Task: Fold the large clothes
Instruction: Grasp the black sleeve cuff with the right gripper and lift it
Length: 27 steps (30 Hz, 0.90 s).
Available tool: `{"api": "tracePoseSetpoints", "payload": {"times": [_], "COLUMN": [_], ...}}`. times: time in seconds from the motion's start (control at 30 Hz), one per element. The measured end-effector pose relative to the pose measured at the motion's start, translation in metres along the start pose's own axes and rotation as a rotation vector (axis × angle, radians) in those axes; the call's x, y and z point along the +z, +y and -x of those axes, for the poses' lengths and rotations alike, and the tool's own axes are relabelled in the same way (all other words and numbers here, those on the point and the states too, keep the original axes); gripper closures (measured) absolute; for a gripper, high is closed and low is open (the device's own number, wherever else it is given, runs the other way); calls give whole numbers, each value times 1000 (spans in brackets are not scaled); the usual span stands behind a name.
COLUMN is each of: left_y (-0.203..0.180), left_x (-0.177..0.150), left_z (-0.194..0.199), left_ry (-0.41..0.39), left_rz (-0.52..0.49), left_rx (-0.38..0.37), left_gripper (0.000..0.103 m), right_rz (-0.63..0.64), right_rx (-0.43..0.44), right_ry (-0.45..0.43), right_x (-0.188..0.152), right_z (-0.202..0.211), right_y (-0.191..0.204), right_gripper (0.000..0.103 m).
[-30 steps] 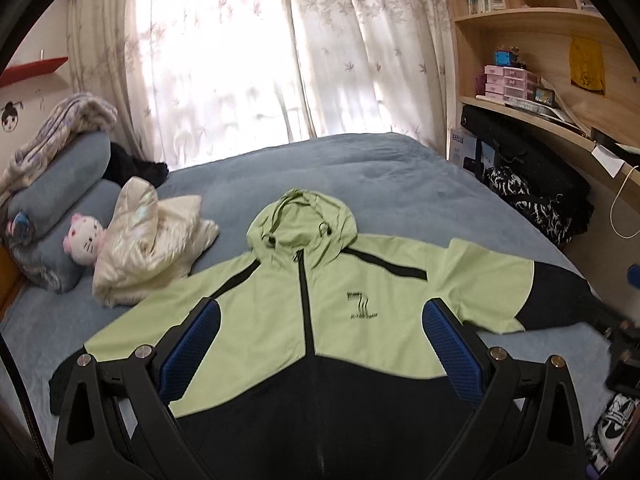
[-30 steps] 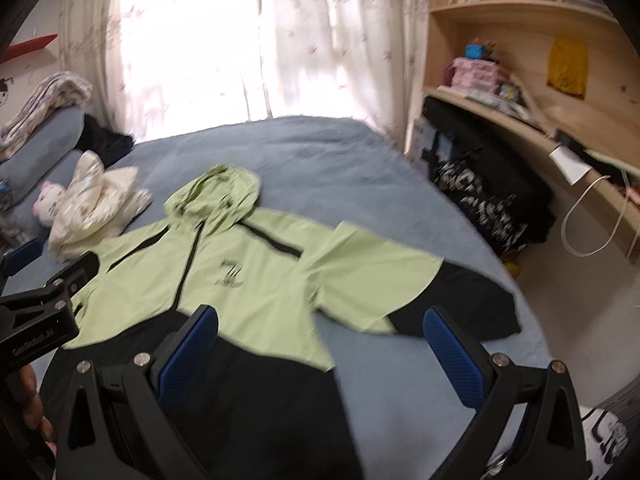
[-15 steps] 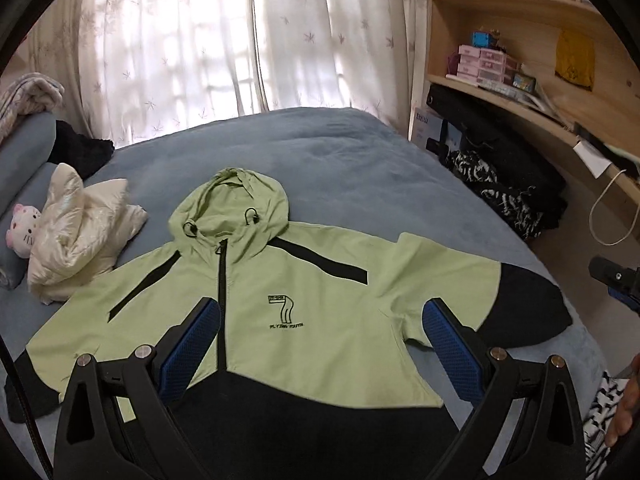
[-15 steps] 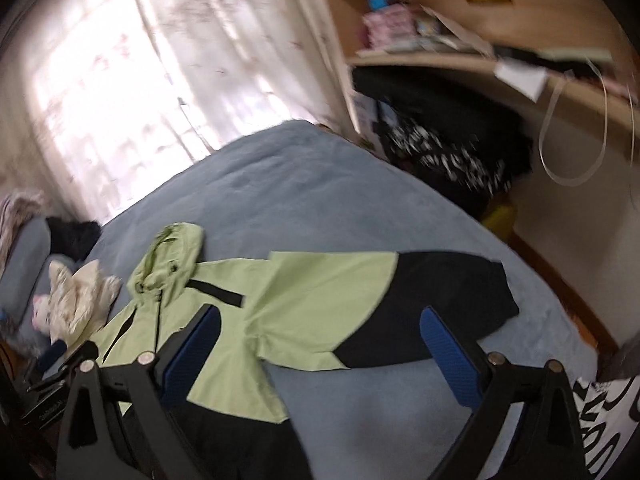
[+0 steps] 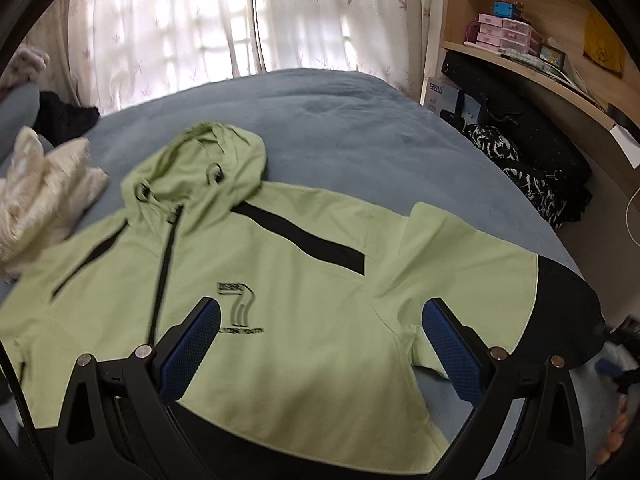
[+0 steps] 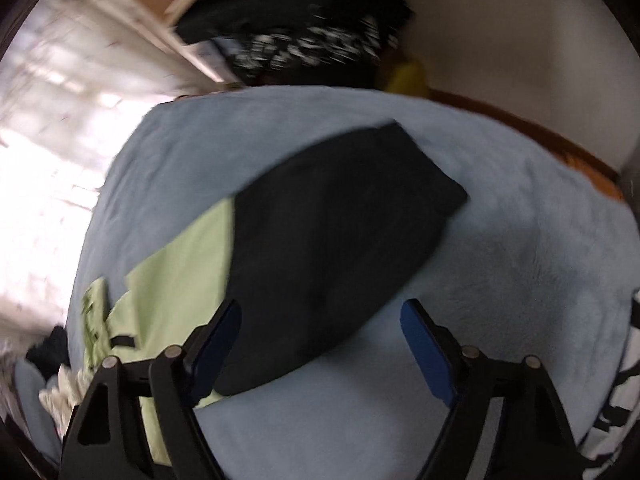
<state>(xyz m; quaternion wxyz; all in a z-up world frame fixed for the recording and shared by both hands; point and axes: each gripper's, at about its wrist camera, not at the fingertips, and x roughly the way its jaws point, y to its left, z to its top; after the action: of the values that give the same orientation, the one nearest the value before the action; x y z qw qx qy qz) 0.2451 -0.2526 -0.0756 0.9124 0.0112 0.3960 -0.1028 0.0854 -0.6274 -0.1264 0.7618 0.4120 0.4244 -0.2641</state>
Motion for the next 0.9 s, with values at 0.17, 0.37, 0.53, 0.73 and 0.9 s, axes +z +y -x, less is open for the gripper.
{"api": "tracePoseSetpoints", "payload": {"times": [0.17, 0.37, 0.53, 0.73, 0.9], "left_y": [0, 9, 21, 63, 118], "left_x": [-5, -5, 3, 16, 18], "left_z": [-31, -42, -22, 16, 42], "left_ry": [120, 179, 125, 56, 13], "left_rz": [51, 81, 30, 80, 180], "left_rx": [-46, -67, -27, -44, -33], "left_gripper": [20, 57, 83, 83, 82], "right_rz": [-59, -97, 61, 448, 766], "right_rx": [40, 65, 92, 290, 395], "right_ry": [-17, -37, -242, -370, -280], "right_x": [6, 27, 17, -42, -126], "right_z": [-24, -36, 17, 92, 99], "right_y": [-14, -15, 34, 160, 255], "right_gripper": [39, 97, 98, 99, 99]}}
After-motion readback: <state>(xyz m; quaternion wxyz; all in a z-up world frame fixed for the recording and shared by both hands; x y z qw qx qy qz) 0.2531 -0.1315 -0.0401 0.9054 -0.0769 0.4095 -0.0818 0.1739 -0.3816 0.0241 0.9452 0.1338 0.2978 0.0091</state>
